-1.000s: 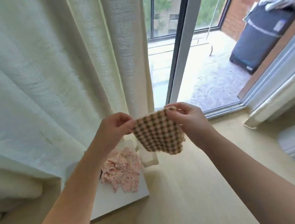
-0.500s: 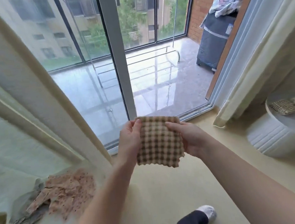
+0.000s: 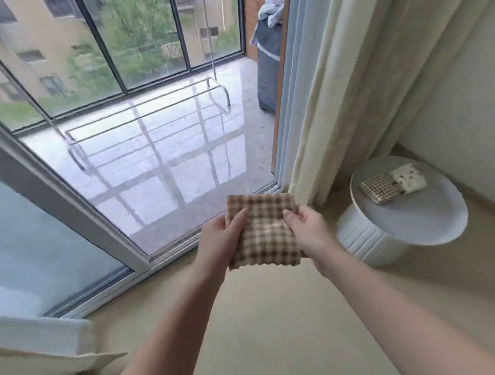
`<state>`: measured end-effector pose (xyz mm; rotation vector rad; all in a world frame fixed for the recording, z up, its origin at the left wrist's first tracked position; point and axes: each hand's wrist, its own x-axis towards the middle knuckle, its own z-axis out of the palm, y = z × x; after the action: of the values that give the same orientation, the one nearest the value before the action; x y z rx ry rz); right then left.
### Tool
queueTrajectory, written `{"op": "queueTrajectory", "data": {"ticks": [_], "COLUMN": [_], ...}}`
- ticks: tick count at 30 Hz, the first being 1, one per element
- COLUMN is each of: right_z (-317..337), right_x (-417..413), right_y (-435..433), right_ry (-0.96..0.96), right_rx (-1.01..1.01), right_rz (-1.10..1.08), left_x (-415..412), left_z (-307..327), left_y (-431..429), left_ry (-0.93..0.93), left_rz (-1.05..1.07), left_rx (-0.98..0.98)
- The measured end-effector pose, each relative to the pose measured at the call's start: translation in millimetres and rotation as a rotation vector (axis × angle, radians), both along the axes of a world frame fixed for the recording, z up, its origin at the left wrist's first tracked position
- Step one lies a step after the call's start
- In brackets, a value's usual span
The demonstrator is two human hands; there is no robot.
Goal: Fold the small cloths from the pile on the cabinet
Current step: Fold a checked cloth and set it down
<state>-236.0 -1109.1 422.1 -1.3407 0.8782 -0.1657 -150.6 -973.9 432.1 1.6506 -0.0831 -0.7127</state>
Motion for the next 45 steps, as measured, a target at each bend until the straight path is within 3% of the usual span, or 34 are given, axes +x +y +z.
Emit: {"op": "queueTrajectory", "data": {"ticks": [5,13,16,19,23,27,33,38,45], "right_z": [-3.7,-28.4,-31.9,-47.3,-86.2,-124.5,-206.9,-300.2,-405.9], "right_x": [-33.7,-63.3,-58.0,-55.4,-53.9,-58.6,-53.1,-39.6,-8.0], "right_y": [-135.5,-323.1,-384.3,-439.0,-512.3,-583.3,-670.8,-710.7,-744.2], "right_ry": [0.006,0.130,0.123,0.142,0.230,0.332,0.524,0.640,0.631], "right_rx": [0.265,-0.080,0.017,0.029,-0.267,-0.394,-0.342,-0.257,-0.307], "right_rz": [0.021,0.044,0.048,0.151,0.210,0.214,0.307,0.386,0.412], "left_x": [-21.3,-88.3,-93.0,-88.9,-76.9,-69.9,-62.1,-53.1,-37.3], "left_z": [-18.1,-41.9,-45.4,-61.4,-103.6,-147.7,-233.8,-316.8,-412.6], "left_y": [-126.0,-321.2,-377.5,-428.3,-504.9,-585.8,-677.2,-712.0,-742.4], "left_ry": [0.157,-0.043,-0.121,-0.012,0.222,0.249,0.211,0.233,0.245], "left_rz": [-0.073,0.090,0.127,0.132,0.092,0.063,-0.020,0.037,0.138], "left_rx": [-0.061,0.100,0.110,0.053,-0.009,0.088,0.351,0.522,0.565]}}
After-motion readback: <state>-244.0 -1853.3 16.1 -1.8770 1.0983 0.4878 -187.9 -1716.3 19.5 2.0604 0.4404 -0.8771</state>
